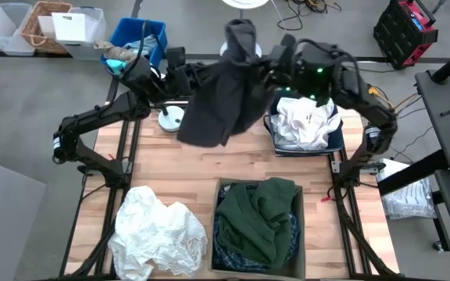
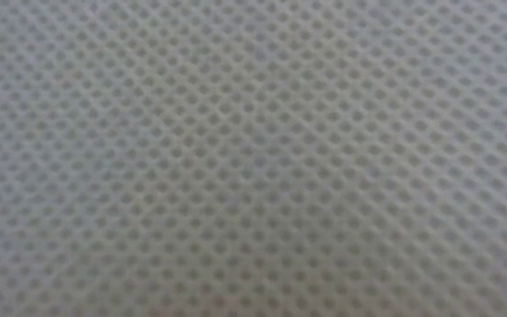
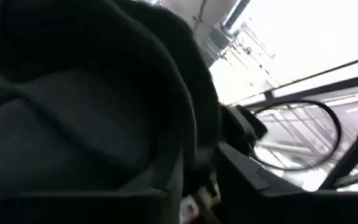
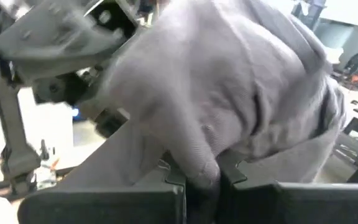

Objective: Sort clothes
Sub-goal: Put the gray shorts into the brown laundry organizer

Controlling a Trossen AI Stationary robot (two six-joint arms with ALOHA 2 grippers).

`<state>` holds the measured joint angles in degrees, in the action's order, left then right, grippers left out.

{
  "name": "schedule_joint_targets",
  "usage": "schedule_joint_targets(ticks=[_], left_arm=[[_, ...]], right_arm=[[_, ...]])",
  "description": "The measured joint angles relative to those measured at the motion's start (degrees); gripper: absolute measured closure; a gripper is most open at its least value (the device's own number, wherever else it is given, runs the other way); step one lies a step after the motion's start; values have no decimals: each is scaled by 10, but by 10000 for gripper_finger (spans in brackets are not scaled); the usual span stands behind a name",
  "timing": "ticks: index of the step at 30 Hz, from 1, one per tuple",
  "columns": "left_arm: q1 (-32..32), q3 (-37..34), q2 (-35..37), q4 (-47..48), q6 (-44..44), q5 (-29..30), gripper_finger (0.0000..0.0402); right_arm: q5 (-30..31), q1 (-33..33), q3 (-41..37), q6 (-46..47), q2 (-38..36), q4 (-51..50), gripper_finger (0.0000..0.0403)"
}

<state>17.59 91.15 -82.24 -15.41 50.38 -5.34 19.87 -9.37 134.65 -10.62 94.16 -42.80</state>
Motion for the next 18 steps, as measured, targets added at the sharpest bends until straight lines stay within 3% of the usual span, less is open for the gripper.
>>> schedule_joint_targets(ticks=[7,11,18], left_arm=[[22,0,4,1,-5,-98,241],[41,0,9,0,-6,-166,209],[65,0,27,0,-6,-184,198]], right_arm=[[-20,1,1,21,-39,-18,385],[-91,1,3,50,-70,1,386],[-230,1,4,123,-111,19,386]])
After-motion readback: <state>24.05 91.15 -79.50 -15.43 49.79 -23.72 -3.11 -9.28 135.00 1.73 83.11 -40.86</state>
